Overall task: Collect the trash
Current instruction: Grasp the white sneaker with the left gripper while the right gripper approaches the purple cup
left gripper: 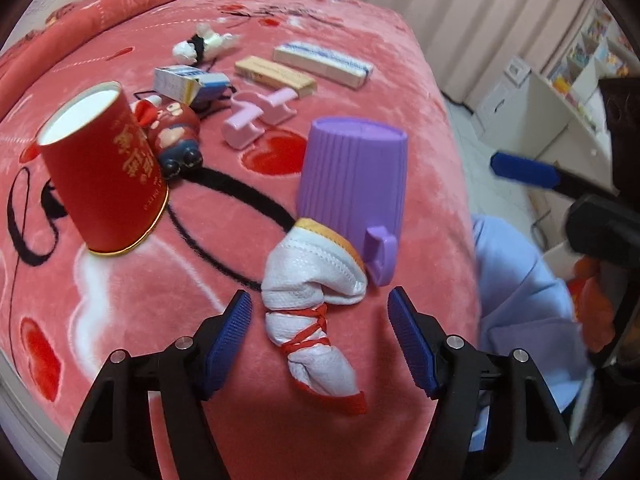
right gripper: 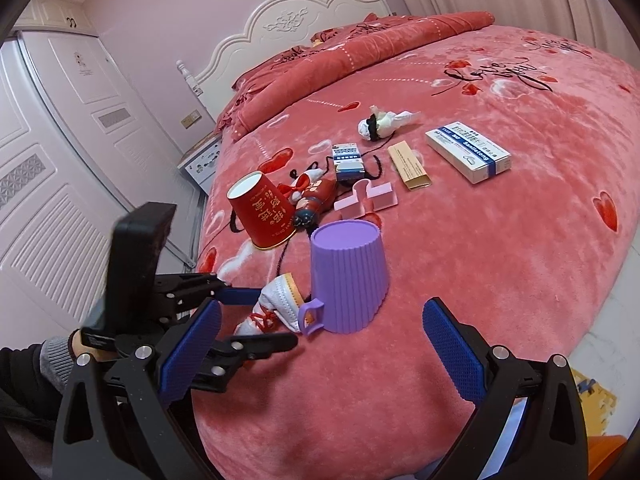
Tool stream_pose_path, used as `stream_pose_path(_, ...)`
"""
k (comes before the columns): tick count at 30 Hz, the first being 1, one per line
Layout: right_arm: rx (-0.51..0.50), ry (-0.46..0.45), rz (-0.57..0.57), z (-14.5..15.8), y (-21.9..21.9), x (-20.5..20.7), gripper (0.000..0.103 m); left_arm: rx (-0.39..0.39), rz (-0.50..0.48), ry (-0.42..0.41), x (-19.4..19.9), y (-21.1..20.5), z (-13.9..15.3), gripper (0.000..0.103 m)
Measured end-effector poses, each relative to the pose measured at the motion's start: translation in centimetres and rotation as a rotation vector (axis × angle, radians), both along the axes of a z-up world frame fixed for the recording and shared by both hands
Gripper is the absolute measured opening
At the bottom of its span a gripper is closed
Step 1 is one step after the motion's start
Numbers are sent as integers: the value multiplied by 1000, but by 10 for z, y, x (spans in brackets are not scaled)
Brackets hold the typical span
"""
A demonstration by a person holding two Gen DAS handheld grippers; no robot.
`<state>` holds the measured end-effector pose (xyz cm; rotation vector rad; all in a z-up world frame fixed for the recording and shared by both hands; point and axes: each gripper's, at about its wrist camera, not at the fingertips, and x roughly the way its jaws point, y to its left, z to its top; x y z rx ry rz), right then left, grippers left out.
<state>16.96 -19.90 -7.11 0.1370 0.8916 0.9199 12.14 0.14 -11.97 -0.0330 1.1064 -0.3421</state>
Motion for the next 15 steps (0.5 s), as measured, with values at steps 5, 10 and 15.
stream_pose_path(5,3,7,-4,-2,1,3,98,39,-13,1,1,1,-8,50)
stream_pose_path(10,-6,4,19,-6,9,3,98,32,-4,20,-1,17,-3,29)
stream_pose_path(15,-34,-15,45,-10,23,9,98,46,-34,24,-13,21,8,29)
